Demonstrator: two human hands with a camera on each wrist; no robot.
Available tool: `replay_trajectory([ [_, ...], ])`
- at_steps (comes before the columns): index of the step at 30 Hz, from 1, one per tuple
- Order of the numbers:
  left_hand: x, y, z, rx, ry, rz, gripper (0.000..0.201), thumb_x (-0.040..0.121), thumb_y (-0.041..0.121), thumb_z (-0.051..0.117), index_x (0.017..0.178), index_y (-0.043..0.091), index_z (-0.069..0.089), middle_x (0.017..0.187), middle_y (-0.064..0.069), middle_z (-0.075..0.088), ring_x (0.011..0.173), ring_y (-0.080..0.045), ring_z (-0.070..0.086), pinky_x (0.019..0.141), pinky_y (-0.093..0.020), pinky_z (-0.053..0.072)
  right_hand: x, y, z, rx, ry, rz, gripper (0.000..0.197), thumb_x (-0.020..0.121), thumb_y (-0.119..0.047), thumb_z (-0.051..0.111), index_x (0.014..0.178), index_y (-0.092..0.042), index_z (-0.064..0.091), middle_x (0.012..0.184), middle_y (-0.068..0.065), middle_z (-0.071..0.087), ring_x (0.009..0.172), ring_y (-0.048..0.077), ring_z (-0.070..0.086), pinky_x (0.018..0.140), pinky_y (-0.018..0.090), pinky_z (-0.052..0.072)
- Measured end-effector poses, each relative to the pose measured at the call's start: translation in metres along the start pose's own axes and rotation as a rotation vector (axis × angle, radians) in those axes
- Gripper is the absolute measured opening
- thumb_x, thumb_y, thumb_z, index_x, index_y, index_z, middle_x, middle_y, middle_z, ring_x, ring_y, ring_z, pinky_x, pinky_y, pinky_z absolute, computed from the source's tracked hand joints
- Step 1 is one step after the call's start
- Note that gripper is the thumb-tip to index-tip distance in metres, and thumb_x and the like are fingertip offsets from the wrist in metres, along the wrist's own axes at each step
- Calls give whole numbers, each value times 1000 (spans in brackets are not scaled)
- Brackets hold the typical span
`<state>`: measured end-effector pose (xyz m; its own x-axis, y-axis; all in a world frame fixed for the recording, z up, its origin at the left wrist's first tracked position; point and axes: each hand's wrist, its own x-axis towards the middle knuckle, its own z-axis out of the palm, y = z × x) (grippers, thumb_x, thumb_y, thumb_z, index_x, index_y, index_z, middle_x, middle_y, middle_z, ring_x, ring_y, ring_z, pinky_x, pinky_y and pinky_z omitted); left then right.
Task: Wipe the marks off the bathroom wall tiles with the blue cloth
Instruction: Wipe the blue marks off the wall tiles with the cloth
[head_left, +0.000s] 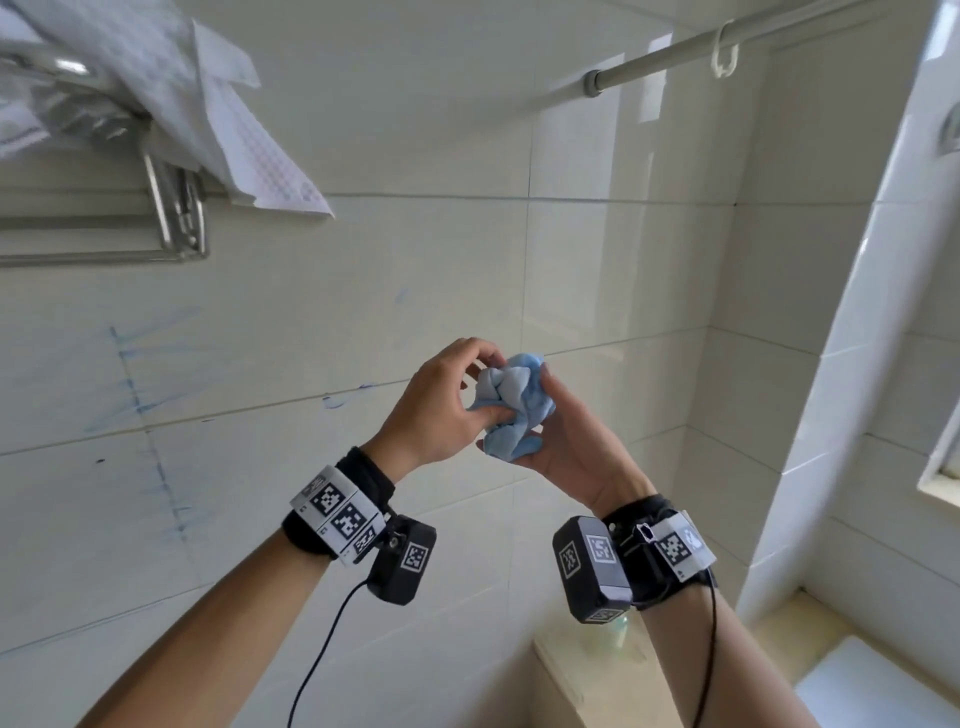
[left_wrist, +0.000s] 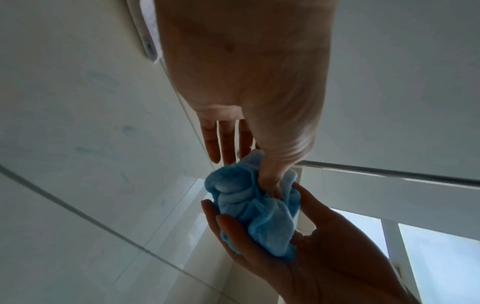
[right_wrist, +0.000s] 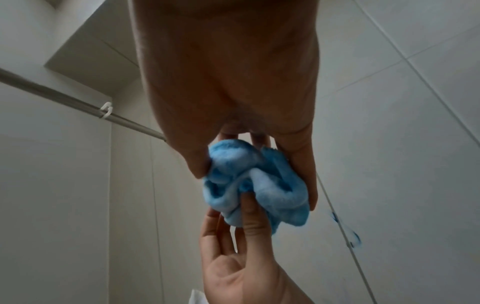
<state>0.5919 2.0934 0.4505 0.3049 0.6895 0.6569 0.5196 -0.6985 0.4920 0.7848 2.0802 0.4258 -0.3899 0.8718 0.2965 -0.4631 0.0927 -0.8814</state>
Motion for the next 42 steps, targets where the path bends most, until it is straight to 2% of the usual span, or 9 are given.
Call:
replay_trajectory([
  [5,45,-20,32,122,23,38,40,83,20,87,111,29,60,112,18,61,100,-11,62,86,-40,56,44,-3,-56,90,32,18,41,107,-21,58,144,-7,50,143,34,53,126,49,57,103,60,45],
  [9,62,-35,39,168,15,22,34,87,27,86,112,28,63,112,17,63,101,-11,64,88,-39,57,72,3,-72,127,12,52,40,108,-24,55,144,-7,51,140,28,58,118,41,64,104,58,48],
  [15,90,-64,24,251,-48,-1,40,88,32,84,122,29,66,120,19,63,105,-8,64,90,-38,58,120,9,-81,118,53,50,37,104,-21,61,137,-6,57,130,26,64,105,41,66,85,48,57],
  [21,127,-87,9,331,54,16,40,91,28,80,128,24,66,126,12,64,106,-10,63,90,-35,57,172,2,-87,27,265,-170,38,95,-16,72,132,-15,65,127,20,69,115,47,67,82,53,55],
  [25,153,-93,12,409,163,14,38,91,22,77,127,20,67,127,7,65,112,-15,64,93,-33,53,194,-20,-115,-133,478,-334,37,90,-23,78,126,-19,67,120,12,73,105,37,73,83,55,60],
  [27,166,-93,21,430,192,16,37,90,19,76,126,18,67,127,5,65,114,-18,64,93,-35,54,203,-34,-133,-219,568,-402,35,89,-24,80,121,-22,68,117,7,74,100,30,76,78,50,63],
  [30,187,-89,40,454,184,35,37,90,18,76,126,16,67,127,3,66,116,-20,64,92,-35,54,218,-57,-165,-251,679,-493,33,89,-18,78,120,-20,67,108,1,75,94,24,77,73,39,62],
  [34,219,-81,75,561,129,67,41,91,20,75,131,15,66,130,1,67,120,-24,62,95,-37,51,240,-91,-214,-272,796,-570,37,88,-19,78,122,-21,66,112,1,73,92,17,76,74,33,60],
  [42,286,-90,157,884,23,122,58,92,24,71,147,10,57,152,-9,56,143,-27,48,121,-38,32,292,-168,-310,-368,857,-681,37,89,-21,78,124,-21,66,108,-1,73,83,7,74,68,23,59],
])
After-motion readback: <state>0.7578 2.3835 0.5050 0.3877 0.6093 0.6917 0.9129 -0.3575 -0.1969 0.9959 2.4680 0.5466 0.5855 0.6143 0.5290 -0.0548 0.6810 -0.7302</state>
